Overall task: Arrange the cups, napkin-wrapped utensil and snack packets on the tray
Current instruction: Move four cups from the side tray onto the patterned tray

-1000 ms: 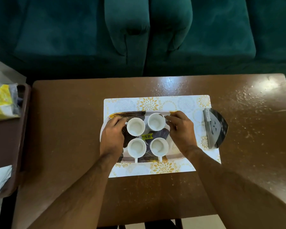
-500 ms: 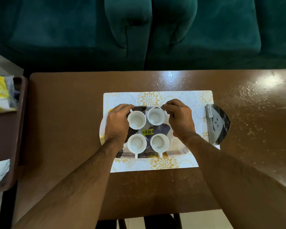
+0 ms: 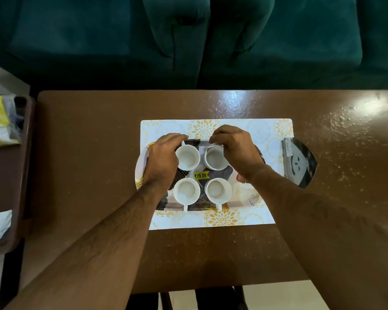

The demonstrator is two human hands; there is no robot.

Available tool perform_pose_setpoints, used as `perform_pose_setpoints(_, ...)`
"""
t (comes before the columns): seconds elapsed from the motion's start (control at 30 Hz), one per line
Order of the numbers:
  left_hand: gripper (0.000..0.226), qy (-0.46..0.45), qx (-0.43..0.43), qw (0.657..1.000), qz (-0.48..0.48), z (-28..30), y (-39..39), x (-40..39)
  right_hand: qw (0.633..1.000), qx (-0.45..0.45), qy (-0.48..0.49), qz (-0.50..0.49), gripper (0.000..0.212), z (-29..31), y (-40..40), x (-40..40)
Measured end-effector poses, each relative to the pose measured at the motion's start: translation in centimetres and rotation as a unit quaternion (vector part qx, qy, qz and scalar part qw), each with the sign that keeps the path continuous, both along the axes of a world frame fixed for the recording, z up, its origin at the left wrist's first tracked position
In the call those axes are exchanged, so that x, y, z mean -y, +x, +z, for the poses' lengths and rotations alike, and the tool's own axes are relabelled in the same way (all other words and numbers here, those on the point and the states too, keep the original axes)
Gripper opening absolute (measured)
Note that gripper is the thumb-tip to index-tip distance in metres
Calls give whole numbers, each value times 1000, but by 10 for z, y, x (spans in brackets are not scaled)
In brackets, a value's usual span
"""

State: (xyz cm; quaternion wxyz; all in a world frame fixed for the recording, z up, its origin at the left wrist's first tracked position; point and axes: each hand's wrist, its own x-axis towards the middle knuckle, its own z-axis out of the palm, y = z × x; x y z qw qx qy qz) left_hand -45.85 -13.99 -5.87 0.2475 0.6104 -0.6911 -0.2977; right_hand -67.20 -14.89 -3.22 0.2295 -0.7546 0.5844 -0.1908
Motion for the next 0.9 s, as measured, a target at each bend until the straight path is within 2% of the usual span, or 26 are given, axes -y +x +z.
perform_pose_setpoints(0.9,59,6,1,1000,-23,1,-1,0,999,5,-5,-33,38,-2,7,-8)
